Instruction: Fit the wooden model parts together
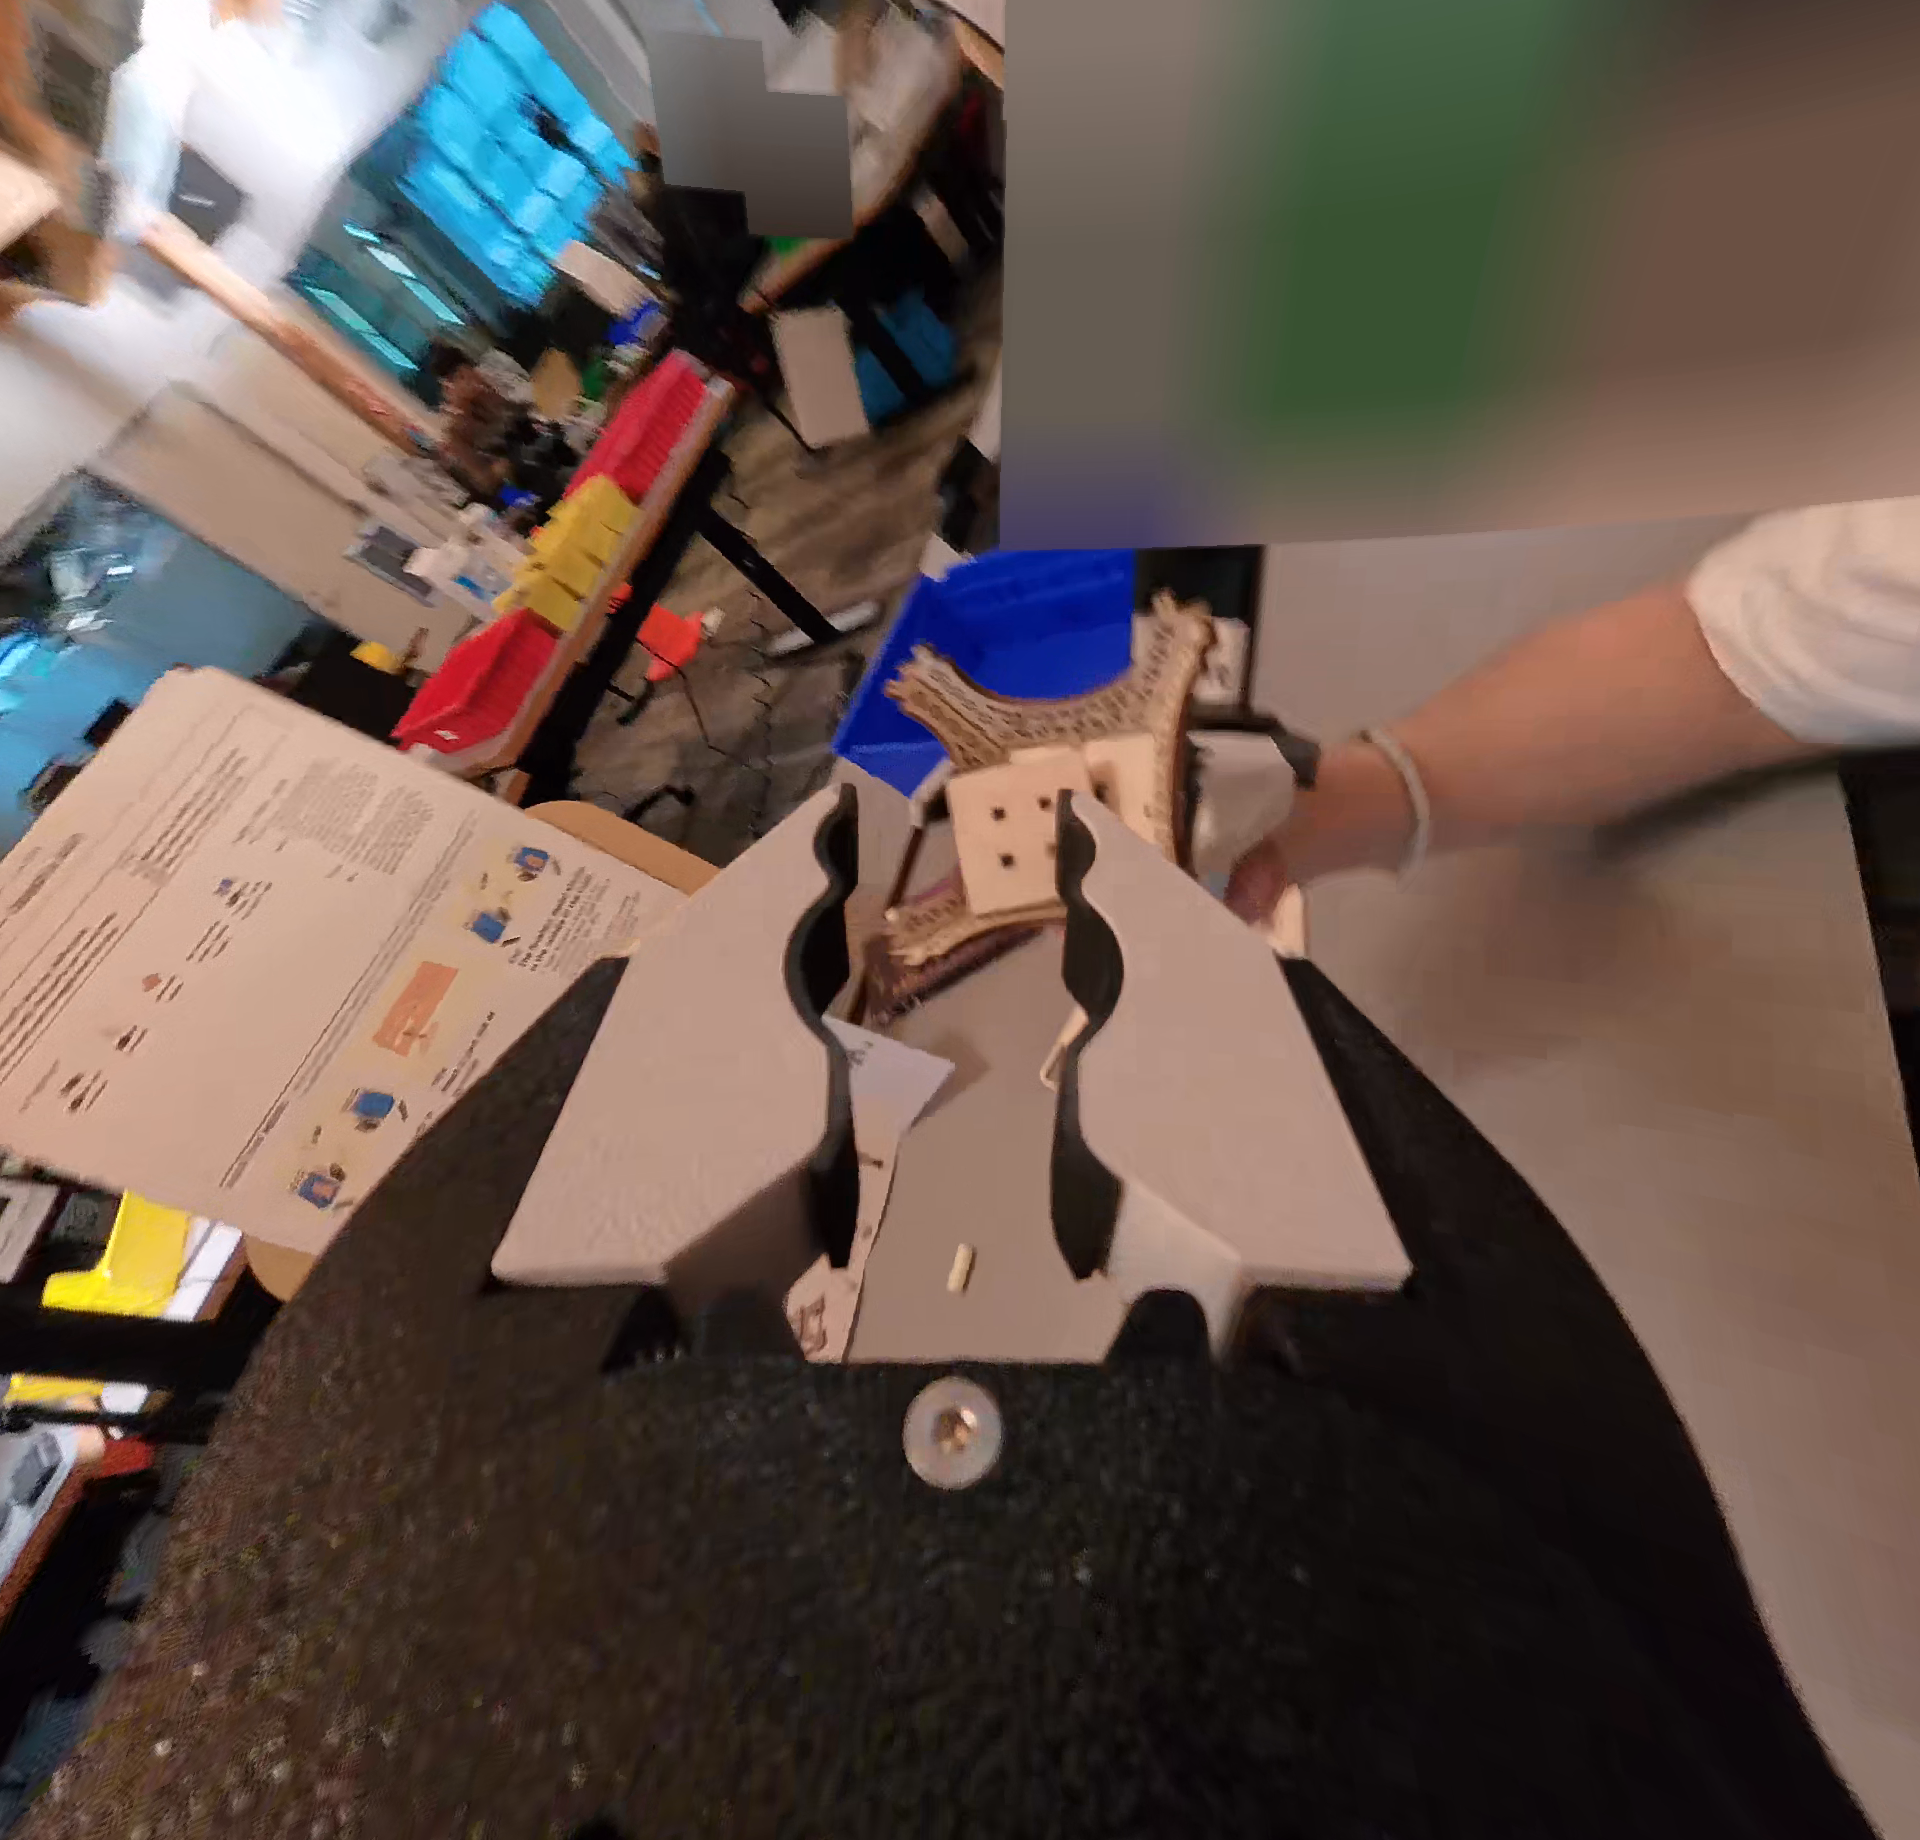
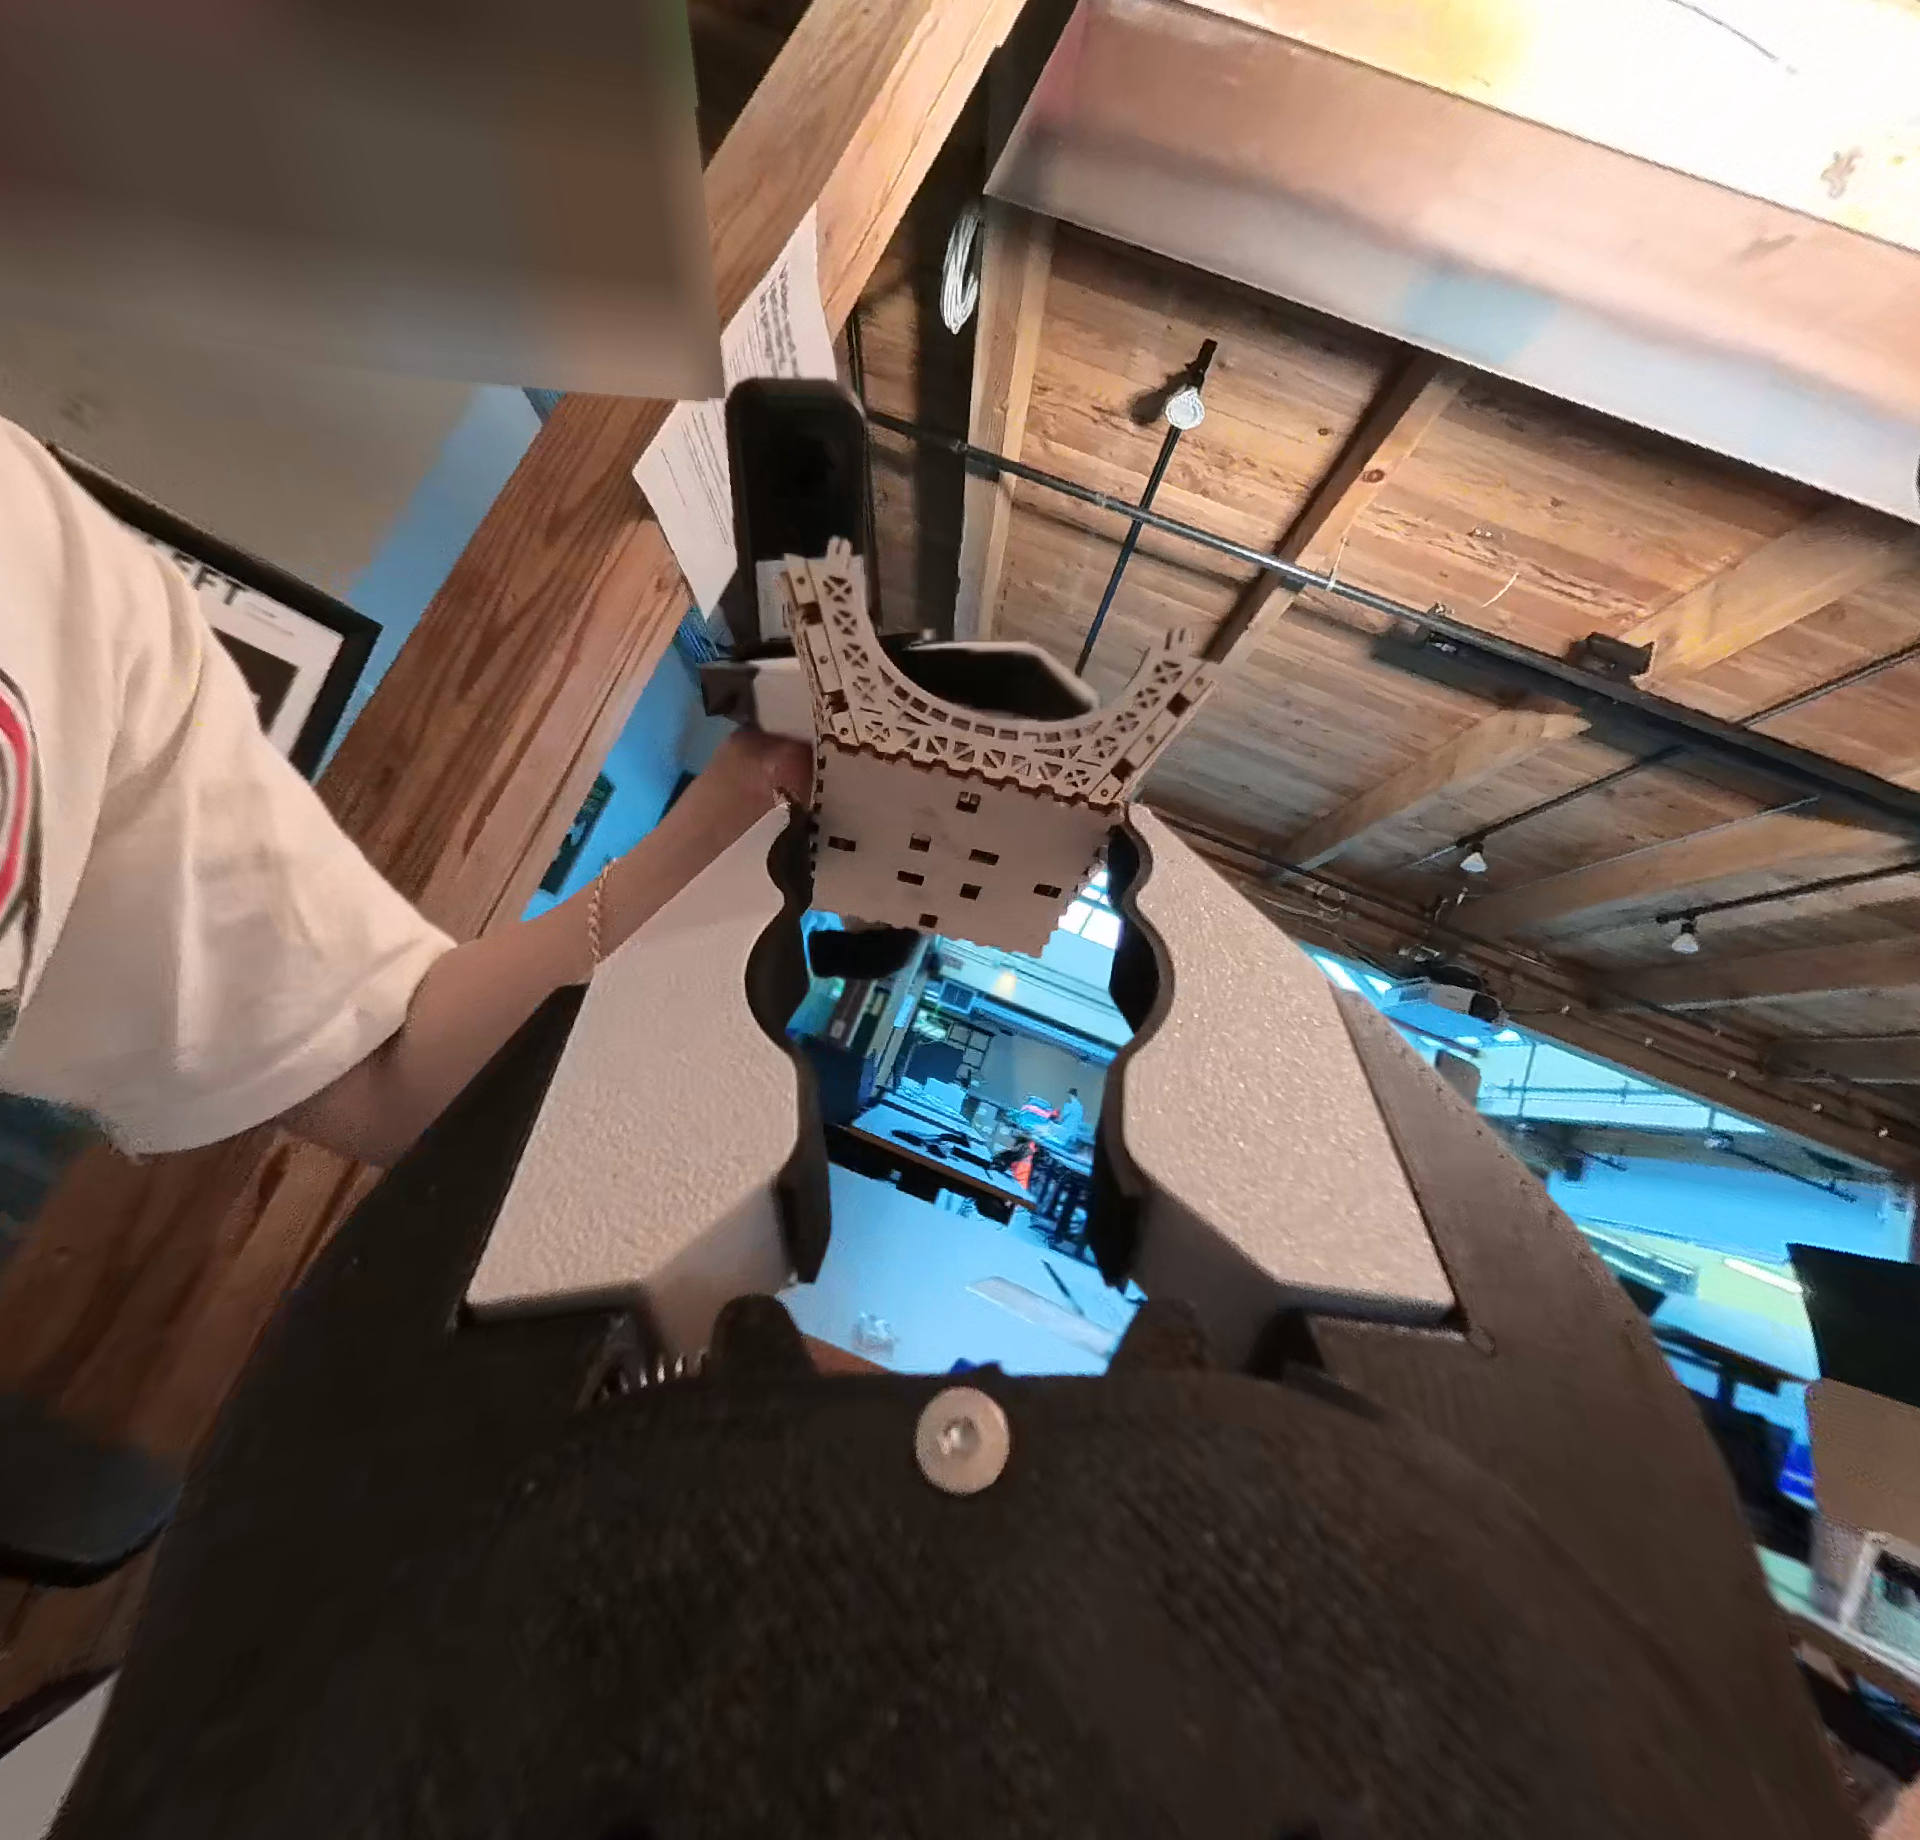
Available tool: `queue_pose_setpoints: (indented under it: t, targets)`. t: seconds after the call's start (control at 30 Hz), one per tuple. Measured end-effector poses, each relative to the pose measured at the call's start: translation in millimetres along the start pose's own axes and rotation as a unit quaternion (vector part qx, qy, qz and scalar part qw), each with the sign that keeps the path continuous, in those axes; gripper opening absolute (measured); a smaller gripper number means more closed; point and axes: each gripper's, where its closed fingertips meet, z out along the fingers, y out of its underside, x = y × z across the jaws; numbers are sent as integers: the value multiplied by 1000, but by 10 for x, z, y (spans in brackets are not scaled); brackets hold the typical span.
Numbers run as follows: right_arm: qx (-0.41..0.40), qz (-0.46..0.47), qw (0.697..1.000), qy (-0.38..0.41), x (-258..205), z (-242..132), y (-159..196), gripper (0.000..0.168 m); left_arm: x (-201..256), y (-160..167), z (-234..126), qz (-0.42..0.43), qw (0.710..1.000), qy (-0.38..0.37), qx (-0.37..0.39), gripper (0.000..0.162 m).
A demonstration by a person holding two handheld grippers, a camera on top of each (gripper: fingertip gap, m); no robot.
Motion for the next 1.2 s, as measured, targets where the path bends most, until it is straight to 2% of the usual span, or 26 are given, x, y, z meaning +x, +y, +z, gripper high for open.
queue_pose_setpoints:
  t: [0.13,0.2,0.27,0.4,0.53,0.7,0.83,0.9,1.0,1.2]
  targets:
    - [-20,9,999,27,89,-180,258,55,-334,119,-168,-94,984,-113,99,34]
    - [-31,22,998,56,172,-338,399,55,-469,345,-225,-132,966,-164,148,34]
    - [-40,30,995,84,224,-508,511,55,-572,738,-180,-162,951,-207,165,36]
    - [-76,50,991,96,129,-742,718,55,-643,1792,182,-188,937,-274,109,46]
    - [-84,104,986,103,36,-1007,921,55,-638,2459,304,-75,925,-368,55,46]
    - [-104,189,974,73,-97,-1270,1220,55,-613,2937,161,69,895,-437,-55,47]
    - [-83,226,968,68,-81,-1333,1255,55,-632,3188,-24,165,843,-490,-148,45]
    - [-98,219,969,62,-90,-1340,1303,55,-639,3376,4,159,837,-488,-188,47]
    - [-92,230,966,72,-43,-1366,1302,55,-629,3666,52,110,848,-470,-220,48]
    - [-87,238,961,109,77,-1422,1310,55,-665,3909,-8,94,841,-465,-261,47]
